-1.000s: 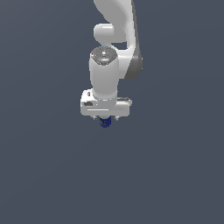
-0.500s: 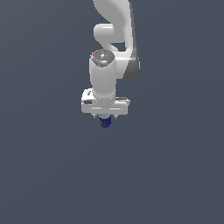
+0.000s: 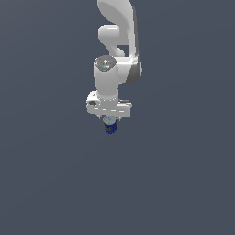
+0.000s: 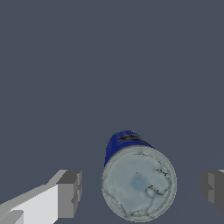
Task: Pick up the object and move it to a goal position.
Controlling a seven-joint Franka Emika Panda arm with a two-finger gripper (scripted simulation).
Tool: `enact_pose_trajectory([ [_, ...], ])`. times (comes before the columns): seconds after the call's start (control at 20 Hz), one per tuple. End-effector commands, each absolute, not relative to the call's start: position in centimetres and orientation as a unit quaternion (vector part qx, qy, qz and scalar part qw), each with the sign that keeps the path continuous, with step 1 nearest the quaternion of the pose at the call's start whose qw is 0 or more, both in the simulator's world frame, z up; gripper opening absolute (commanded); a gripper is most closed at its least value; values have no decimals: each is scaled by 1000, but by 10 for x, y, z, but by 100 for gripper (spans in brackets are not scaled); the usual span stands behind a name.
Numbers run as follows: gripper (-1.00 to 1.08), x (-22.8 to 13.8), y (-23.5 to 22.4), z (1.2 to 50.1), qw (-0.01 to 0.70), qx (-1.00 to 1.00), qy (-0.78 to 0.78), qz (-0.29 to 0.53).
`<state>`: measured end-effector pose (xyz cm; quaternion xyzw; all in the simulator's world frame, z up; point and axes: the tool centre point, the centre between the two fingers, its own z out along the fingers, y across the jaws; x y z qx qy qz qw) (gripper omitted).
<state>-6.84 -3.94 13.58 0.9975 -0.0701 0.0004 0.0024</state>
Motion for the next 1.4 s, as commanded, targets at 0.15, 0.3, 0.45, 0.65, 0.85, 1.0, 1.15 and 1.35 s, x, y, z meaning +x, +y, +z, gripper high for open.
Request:
enact_pose_trajectory([
  [0.15,100,-85,-42,127,0,996,-86,0],
  [0.3,100,-89,-42,125,0,996,-90,0],
  [0.45,100,-89,-42,125,0,996,-90,0],
  [0.65,100,-89,-42,120,0,996,-90,0],
  [0.85,100,-90,-42,104,0,996,-90,0],
  [1.0,100,-91,-42,89,0,996,-91,0],
  [1.15,100,-91,-42,79,0,996,-91,0],
  [1.35,100,-91,-42,74,0,996,-91,0],
])
